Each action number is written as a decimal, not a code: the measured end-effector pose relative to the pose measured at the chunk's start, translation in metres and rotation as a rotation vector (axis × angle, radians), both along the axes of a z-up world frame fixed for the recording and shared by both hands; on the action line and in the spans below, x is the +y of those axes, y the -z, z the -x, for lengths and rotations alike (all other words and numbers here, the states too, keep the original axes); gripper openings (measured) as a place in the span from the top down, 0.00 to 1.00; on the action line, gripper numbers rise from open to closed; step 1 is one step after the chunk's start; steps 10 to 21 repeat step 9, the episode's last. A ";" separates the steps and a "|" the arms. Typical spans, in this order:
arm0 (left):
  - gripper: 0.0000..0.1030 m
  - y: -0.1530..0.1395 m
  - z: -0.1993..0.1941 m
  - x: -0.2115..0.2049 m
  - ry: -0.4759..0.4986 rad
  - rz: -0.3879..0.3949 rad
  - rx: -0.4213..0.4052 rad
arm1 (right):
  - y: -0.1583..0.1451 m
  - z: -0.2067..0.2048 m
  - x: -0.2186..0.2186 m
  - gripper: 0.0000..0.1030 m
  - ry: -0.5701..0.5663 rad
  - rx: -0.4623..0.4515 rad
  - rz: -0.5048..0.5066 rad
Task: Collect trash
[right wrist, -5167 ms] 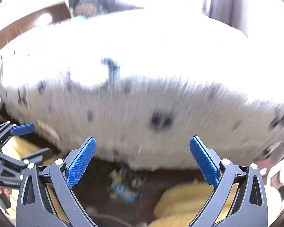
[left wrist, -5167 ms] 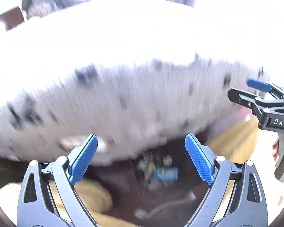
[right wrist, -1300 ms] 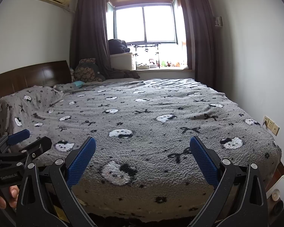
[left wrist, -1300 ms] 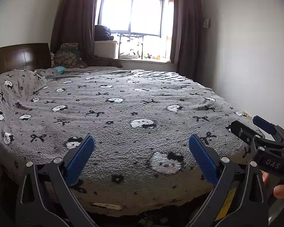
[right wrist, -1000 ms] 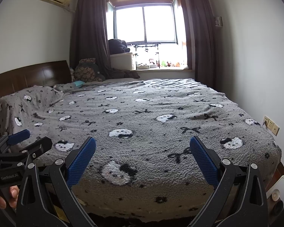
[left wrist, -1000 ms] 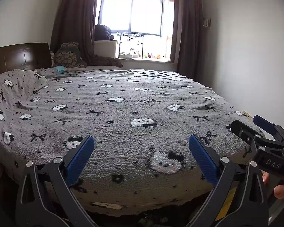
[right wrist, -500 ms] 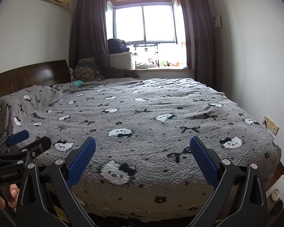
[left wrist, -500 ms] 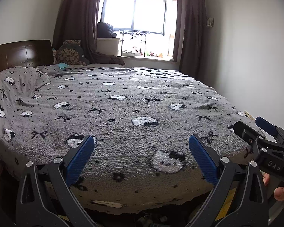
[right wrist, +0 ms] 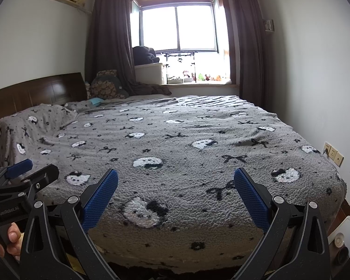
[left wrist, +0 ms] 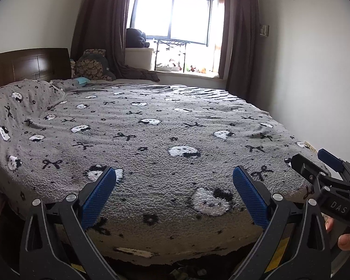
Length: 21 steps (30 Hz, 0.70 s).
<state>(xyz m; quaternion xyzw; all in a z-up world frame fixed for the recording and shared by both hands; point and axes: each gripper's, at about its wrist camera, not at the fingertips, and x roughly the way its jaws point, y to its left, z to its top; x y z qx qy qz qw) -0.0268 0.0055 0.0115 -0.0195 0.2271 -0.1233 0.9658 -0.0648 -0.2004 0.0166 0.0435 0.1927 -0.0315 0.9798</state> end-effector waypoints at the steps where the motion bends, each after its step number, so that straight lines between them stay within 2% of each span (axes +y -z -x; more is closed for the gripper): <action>1: 0.08 0.000 -0.002 0.000 -0.004 0.000 0.005 | 0.000 0.000 0.000 0.03 -0.002 -0.001 0.002; 9: 0.08 0.003 -0.008 -0.003 -0.016 -0.023 0.035 | 0.001 -0.001 -0.001 0.03 0.002 0.004 0.002; 21: 0.08 0.003 -0.008 -0.003 -0.016 -0.023 0.035 | 0.001 -0.001 -0.001 0.03 0.002 0.004 0.002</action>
